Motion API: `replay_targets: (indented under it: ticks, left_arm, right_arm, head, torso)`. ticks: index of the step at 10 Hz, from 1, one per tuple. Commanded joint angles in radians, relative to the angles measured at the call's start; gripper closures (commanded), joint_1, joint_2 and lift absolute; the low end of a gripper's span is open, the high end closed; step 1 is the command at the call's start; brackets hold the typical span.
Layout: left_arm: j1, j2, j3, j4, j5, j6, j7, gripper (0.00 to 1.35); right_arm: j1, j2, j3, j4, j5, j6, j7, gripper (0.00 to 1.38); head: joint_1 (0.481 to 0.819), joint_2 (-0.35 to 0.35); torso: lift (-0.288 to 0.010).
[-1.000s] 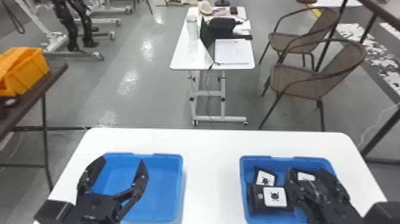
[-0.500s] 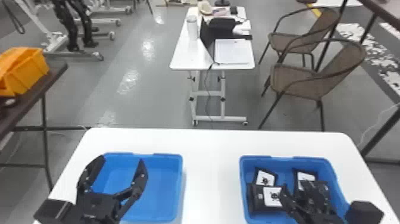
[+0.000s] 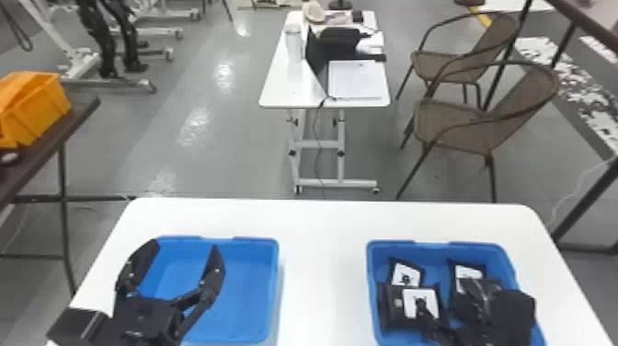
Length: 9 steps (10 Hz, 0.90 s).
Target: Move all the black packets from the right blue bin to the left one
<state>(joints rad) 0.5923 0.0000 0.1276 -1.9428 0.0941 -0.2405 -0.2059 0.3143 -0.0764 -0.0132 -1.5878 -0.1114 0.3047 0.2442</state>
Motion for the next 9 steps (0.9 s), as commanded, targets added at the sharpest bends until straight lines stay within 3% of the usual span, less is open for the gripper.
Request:
replay_targets:
  ticks: [1, 4, 5, 6, 7, 8, 9]
  left_arm:
    - [-0.003, -0.003, 0.004, 0.004, 0.001, -0.002, -0.004, 0.11]
    - [-0.009, -0.003, 0.006, 0.013, 0.006, -0.006, -0.012, 0.11]
    - [-0.009, -0.003, 0.006, 0.016, 0.009, -0.005, -0.012, 0.11]
    - [-0.008, -0.003, 0.006, 0.018, 0.009, -0.006, -0.012, 0.11]
    - [-0.005, -0.003, 0.009, 0.019, 0.009, -0.011, -0.013, 0.11]
    - [-0.002, -0.003, 0.015, 0.021, 0.006, -0.014, -0.018, 0.11]
    - [-0.002, -0.003, 0.021, 0.021, 0.003, -0.016, -0.030, 0.11]
  right_arm:
    - [-0.058, 0.000, 0.013, 0.071, 0.004, 0.040, 0.030, 0.33]
    - [-0.158, 0.000, 0.032, 0.218, 0.032, 0.074, 0.076, 0.33]
    - [-0.208, 0.000, 0.032, 0.282, 0.053, 0.089, 0.144, 0.37]
    - [-0.218, 0.000, 0.032, 0.285, 0.041, 0.105, 0.184, 0.69]
    - [-0.204, -0.006, 0.022, 0.284, -0.030, 0.093, 0.205, 0.93]
    - [-0.159, -0.013, 0.012, 0.250, -0.126, 0.076, 0.190, 1.06]
    - [-0.119, -0.011, 0.002, 0.180, -0.155, 0.076, 0.170, 1.06]
  head:
    - [0.695, 0.067]
    - [0.695, 0.098]
    - [0.695, 0.103]
    - [0.695, 0.115]
    - [0.695, 0.121]
    - [0.695, 0.129]
    - [0.695, 0.134]
  torso:
    - [0.000]
    - [0.000]
    - [0.000]
    - [0.000]
    - [0.000]
    - [0.000]
    - [0.000]
